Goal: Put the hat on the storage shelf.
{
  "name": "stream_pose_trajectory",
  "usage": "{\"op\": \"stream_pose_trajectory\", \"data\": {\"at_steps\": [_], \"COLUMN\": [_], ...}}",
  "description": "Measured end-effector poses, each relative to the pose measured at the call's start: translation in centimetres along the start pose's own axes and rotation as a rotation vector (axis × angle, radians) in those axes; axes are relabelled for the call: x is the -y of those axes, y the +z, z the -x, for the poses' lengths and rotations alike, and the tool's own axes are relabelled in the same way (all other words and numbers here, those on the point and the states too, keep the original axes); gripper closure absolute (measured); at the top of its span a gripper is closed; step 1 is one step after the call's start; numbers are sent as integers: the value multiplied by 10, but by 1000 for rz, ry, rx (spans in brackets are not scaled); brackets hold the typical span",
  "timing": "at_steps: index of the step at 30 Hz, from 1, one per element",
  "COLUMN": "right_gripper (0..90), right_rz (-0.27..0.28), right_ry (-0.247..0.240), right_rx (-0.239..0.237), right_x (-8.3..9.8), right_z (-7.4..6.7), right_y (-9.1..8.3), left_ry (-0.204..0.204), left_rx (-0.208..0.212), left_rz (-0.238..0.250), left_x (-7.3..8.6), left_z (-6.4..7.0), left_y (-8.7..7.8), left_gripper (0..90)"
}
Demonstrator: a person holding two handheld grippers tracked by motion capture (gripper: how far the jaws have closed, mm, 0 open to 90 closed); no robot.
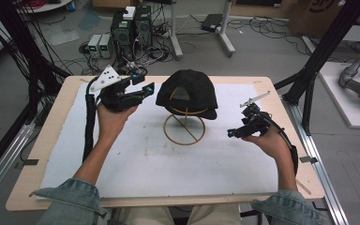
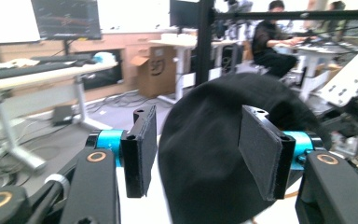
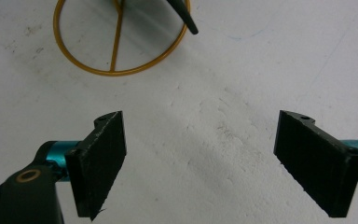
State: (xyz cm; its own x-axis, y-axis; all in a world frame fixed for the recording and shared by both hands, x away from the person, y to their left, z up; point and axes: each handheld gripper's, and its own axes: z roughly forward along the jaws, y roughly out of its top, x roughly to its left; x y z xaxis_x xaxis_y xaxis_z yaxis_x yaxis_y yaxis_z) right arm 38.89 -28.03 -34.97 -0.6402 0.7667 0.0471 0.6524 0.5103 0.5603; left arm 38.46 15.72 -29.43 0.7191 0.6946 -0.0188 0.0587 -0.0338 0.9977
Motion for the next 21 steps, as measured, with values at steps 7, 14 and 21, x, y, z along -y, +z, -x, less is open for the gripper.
{"op": "stream_pose_trajectory", "data": {"at_steps": [7, 14, 21], "right_gripper": [165, 155, 127], "right_rz": [5, 10, 21], "right_ry": [10, 0, -14], "right_rx": [0, 0, 17], "right_x": [0, -3, -6], "right_z": [1, 1, 0], "right_y": [-1, 2, 3], "left_ry": [-8, 11, -16], "left_rx": [-107, -170, -190], "left_rz": [-58, -124, -244], "left_x": [7, 17, 28], "left_z": [-9, -14, -24], "left_y": [-20, -35, -45], "left_gripper": [321, 234, 154]}}
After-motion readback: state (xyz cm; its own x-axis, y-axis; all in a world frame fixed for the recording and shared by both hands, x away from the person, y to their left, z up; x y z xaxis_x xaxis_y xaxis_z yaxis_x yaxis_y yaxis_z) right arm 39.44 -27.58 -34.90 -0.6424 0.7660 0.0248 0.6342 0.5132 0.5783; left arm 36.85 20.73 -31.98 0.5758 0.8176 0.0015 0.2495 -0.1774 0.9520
